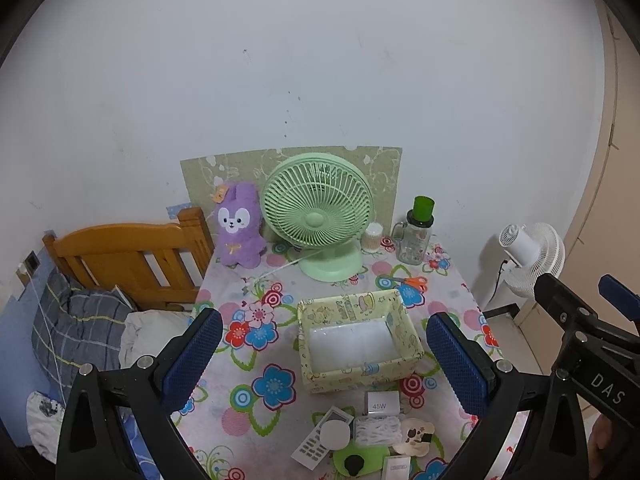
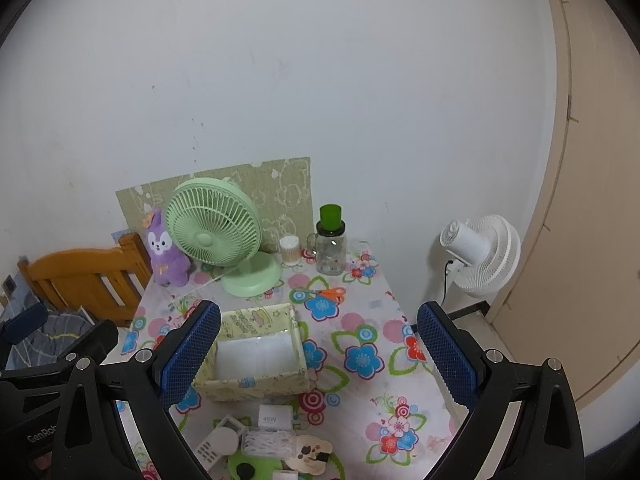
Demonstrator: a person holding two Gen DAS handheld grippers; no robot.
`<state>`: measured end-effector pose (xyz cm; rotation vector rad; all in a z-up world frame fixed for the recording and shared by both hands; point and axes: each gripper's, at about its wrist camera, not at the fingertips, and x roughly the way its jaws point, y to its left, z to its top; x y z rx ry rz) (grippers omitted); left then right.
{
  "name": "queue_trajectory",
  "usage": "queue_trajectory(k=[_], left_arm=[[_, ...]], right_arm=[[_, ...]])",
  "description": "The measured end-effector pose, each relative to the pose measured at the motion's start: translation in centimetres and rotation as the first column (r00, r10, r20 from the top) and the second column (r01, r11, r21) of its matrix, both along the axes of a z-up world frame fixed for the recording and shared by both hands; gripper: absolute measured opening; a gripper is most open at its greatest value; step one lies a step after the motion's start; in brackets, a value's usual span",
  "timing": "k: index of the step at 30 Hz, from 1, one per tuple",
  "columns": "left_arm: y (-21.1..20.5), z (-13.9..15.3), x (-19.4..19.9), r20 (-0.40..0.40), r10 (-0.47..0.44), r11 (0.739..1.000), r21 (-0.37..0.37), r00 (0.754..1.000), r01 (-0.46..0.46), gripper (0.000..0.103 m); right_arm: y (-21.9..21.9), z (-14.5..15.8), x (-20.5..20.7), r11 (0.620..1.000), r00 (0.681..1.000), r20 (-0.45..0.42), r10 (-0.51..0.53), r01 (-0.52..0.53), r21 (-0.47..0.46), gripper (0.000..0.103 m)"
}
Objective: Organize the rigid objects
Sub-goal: 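Move both tools down toward the white items beside the fabric box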
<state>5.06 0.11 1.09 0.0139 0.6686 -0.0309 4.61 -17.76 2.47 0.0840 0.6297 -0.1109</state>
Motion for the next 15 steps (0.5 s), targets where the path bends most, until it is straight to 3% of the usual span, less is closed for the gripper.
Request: queue_trajectory(k=[8, 15], left_arm=[[0.6, -1.7, 0.3, -0.017, -0.036, 0.999, 0.009, 0.999, 0.037, 0.103], [1.0, -4.4, 0.3, -0.049, -0.072, 0.997, 0.012, 0.996, 0.073, 0.103]], right_arm=[[1.0, -1.8, -0.3, 1.000, 1.000, -0.008, -0.022, 0.022, 0.006, 0.100], [2.3, -4.5, -1.1, 0.997, 0.999, 0.014, -0.042, 0.042, -0.061, 0.100]])
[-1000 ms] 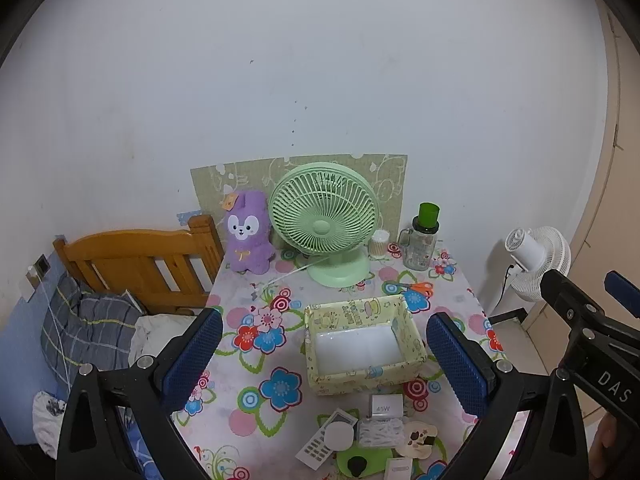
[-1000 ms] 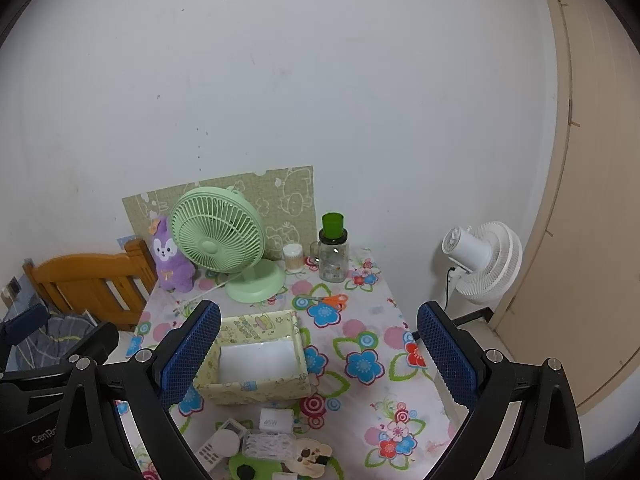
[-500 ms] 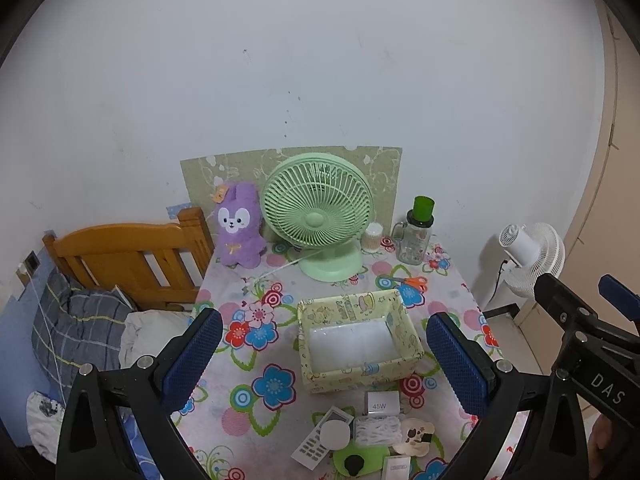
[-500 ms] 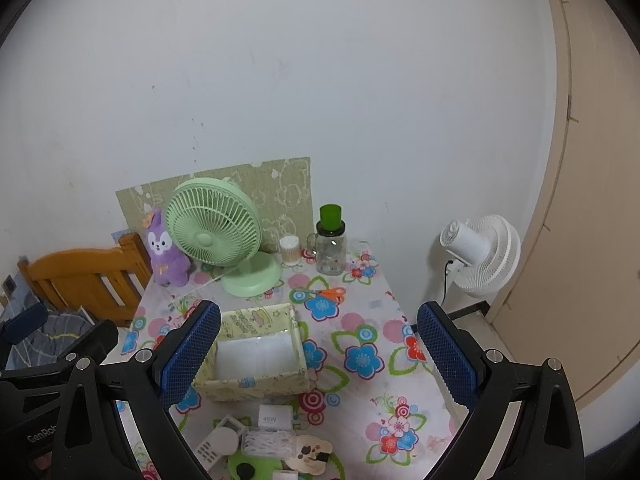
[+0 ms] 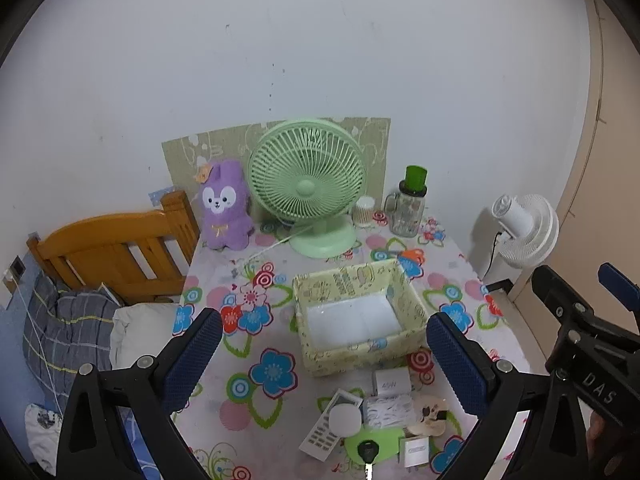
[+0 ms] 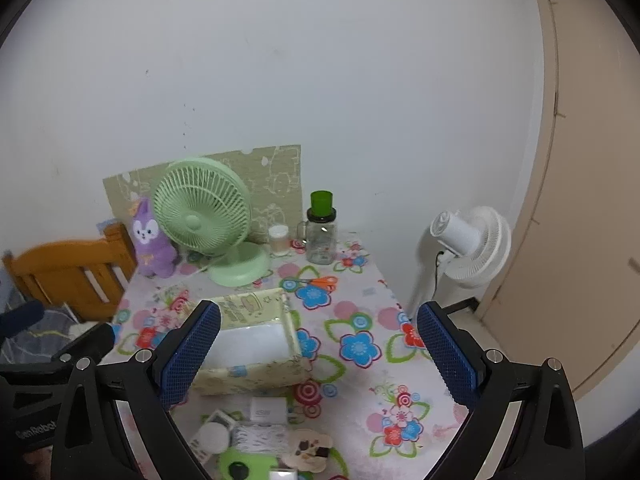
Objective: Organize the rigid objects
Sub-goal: 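Move both tools down toward the white items beside the fabric box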
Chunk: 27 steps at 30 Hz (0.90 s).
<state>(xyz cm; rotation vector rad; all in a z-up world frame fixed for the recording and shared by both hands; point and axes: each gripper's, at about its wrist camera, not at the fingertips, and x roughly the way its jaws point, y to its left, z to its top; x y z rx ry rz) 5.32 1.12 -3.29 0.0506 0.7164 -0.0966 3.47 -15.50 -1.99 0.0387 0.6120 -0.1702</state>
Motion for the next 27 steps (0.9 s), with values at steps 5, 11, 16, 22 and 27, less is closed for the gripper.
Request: queue_trajectory(k=[5, 11, 16, 22, 27], left_arm=[[-0.1, -1.9, -0.2, -0.023, -0.007, 1.000, 0.011, 1.000, 0.008, 0.103], [-0.3, -5.0, -0.4, -0.057, -0.003, 1.000, 0.016, 0.998, 0.004, 0.103], [-0.4, -7.9, -0.5, -0.105, 0.042, 0.999, -0.018, 0.994, -0.045, 0.103], [-0.6, -10.8, -0.8, -0.117, 0.052, 0.998, -0.029, 0.992, -0.055, 0.103], [-0.7, -13.1, -0.9, -0.128, 0.056, 0.998, 0.007, 0.990, -0.055, 0.103]], right_arm=[[0.2, -2.3, -0.3, 1.000, 1.000, -0.015, 0.021, -0.021, -0.004, 0.100], [-0.4, -5.2, -0.6, 0.999, 0.999, -0.033, 0.041, -0.040, 0.016, 0.100], [-1.1, -7.5, -0.6, 0.997, 0.996, -0.055, 0.072, -0.070, 0.044, 0.100], [-1.6, -10.4, -0.6, 0.993, 0.994, -0.058, 0.096, -0.091, 0.071, 0.100], [-1.5, -13.1, -0.7, 0.992, 0.991, -0.087, 0.102, -0.095, 0.085, 0.100]])
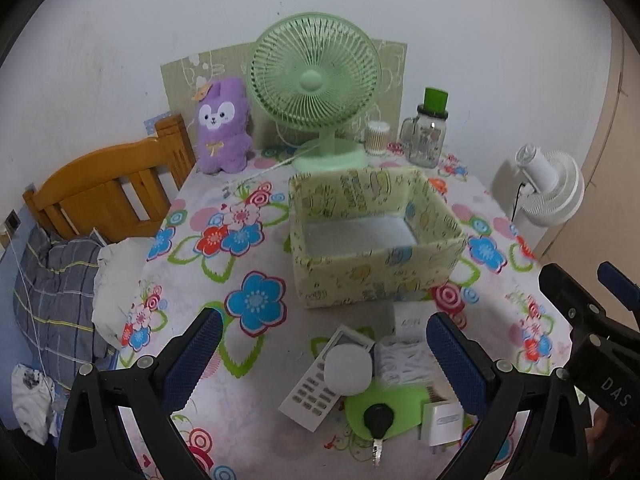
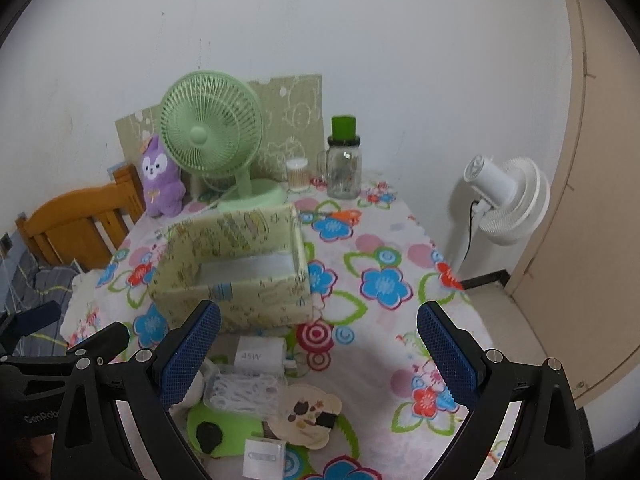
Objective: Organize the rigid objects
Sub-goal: 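Move both tools down toward the white items beside the fabric box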
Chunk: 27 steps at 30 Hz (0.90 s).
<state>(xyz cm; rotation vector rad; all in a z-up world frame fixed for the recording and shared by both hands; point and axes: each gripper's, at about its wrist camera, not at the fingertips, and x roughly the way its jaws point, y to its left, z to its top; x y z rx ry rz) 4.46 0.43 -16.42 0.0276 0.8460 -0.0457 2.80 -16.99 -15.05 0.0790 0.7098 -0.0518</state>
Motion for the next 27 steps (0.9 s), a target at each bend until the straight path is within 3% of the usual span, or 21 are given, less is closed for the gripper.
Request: queue_trajectory(k=[7, 13, 22, 27], left_arm=[[0.5, -3.8, 0.2, -0.058, 0.002, 1.000, -0.024, 0.998, -0.004, 0.103], [0.4, -5.6, 0.2, -0.050, -0.022, 1.000, -0.011, 0.998, 0.022, 0.103], [-0.3, -8.2, 0.4, -0.081, -0.091, 0.993, 0.070, 0.993, 0.097, 0.102], [-0.1, -9.6, 0.4, -0.110, -0.116, 0.989, 0.079, 0.987, 0.125, 0.102]], right_arm=[[0.3, -3.4, -0.6, 1.000, 0.999, -0.045, -0.003, 0.003, 0.005, 0.100], [0.4, -6.2, -1.2, 0.999, 0.996, -0.084, -0.003, 0.006, 0.042, 0.100], [1.1, -9.4, -2.2, 0.999, 0.993, -0.112, -0.032, 0.035, 0.021, 0.100], [1.5, -11.0, -2.6, 0.999, 0.990, -0.140, -0.032, 0.037, 0.036, 0.100]])
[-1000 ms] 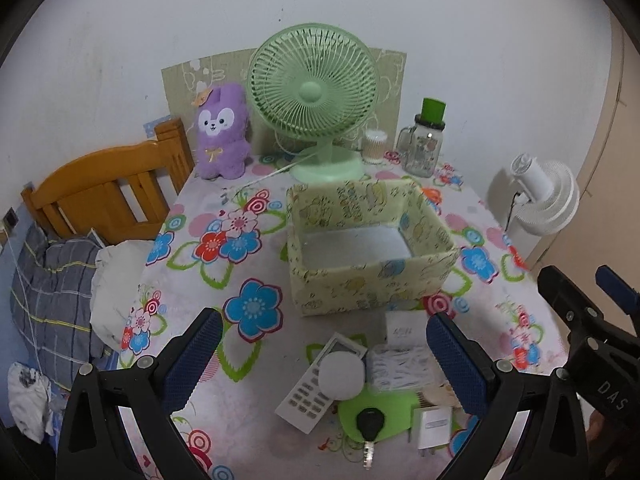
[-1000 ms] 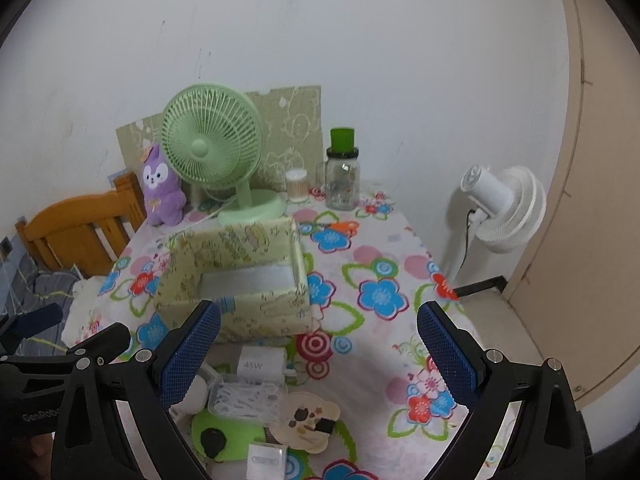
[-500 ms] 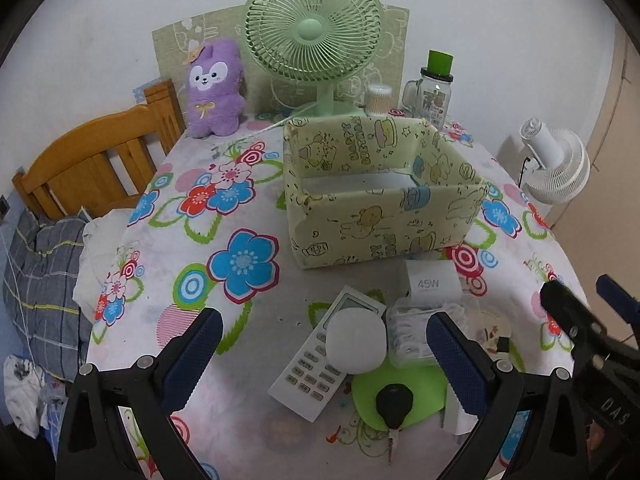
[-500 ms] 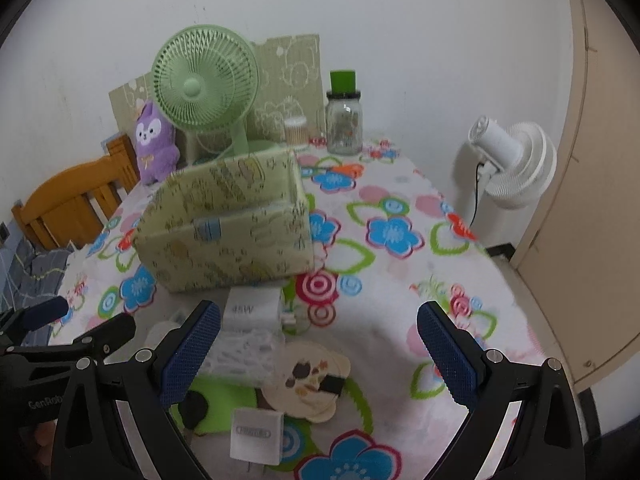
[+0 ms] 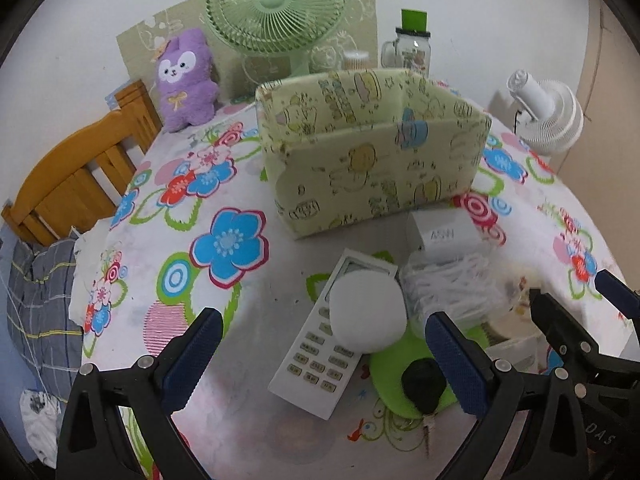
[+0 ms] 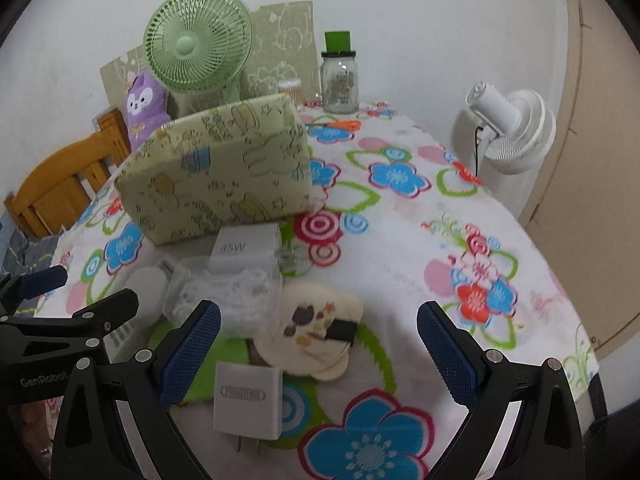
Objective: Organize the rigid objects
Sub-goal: 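Move both tools down toward the white items beside the fabric box, then grasp the white MINGTIEN charger with the right gripper while the left grasps the white puck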
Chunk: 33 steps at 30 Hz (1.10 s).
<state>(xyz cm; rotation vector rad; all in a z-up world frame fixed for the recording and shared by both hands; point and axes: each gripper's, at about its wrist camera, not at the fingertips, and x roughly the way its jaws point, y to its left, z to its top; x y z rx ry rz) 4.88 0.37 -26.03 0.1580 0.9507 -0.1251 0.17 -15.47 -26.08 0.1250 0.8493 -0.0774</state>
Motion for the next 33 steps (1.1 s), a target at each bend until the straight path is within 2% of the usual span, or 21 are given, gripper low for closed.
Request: queue_trajectory(k=[2, 7, 15, 21, 23, 26, 30, 33], left_arm=[[0.1, -0.3, 0.0, 0.000, -0.009, 1.000, 0.007, 1.000, 0.009, 0.102], [0.5, -1.2, 0.2, -0.019, -0.014, 1.000, 0.023, 1.000, 0.015, 0.102], [0.7, -1.7, 0.6, -0.030, -0.030, 1.000, 0.006, 0.999, 0.030, 0.102], [0.6, -1.9, 0.6, -0.036, -0.038, 0.999, 0.002, 0.999, 0.039, 0.102], [0.6, -2.0, 0.5, -0.041, -0.042, 0.999, 0.004, 0.998, 0.042, 0.102], [0.6, -2.1, 0.2, -0.043, -0.045, 0.999, 0.005, 0.998, 0.045, 0.102], [0.7, -2.4, 0.0, -0.053, -0.039, 0.999, 0.002, 0.998, 0.040, 0.102], [0.9, -2.4, -0.2, -0.057, -0.027, 1.000, -0.008, 0.998, 0.027, 0.102]], right_arm=[[0.3, -0.7, -0.2, 1.000, 1.000, -0.016, 0.001, -0.001, 0.003, 0.097], [2.0, -2.0, -0.6, 0.996, 0.998, -0.040, 0.045, -0.048, -0.072, 0.090], [2.4, -2.5, -1.1, 0.999, 0.998, -0.054, 0.035, -0.037, -0.024, 0.087], [2.8, -2.4, -1.7, 0.997, 0.996, -0.059, 0.071, -0.071, 0.003, 0.087], [3.1, -2.6, -1.7, 0.996, 0.994, -0.071, 0.088, -0.088, 0.000, 0.076], [3.3, -2.9, -1.7, 0.995, 0.992, -0.078, 0.100, -0.097, 0.037, 0.068], [3.7, -3.2, -1.8, 0.992, 0.989, -0.096, 0.113, -0.106, 0.071, 0.067], [4.2, -2.9, -2.4, 0.990, 0.987, -0.080, 0.140, -0.138, 0.029, 0.067]])
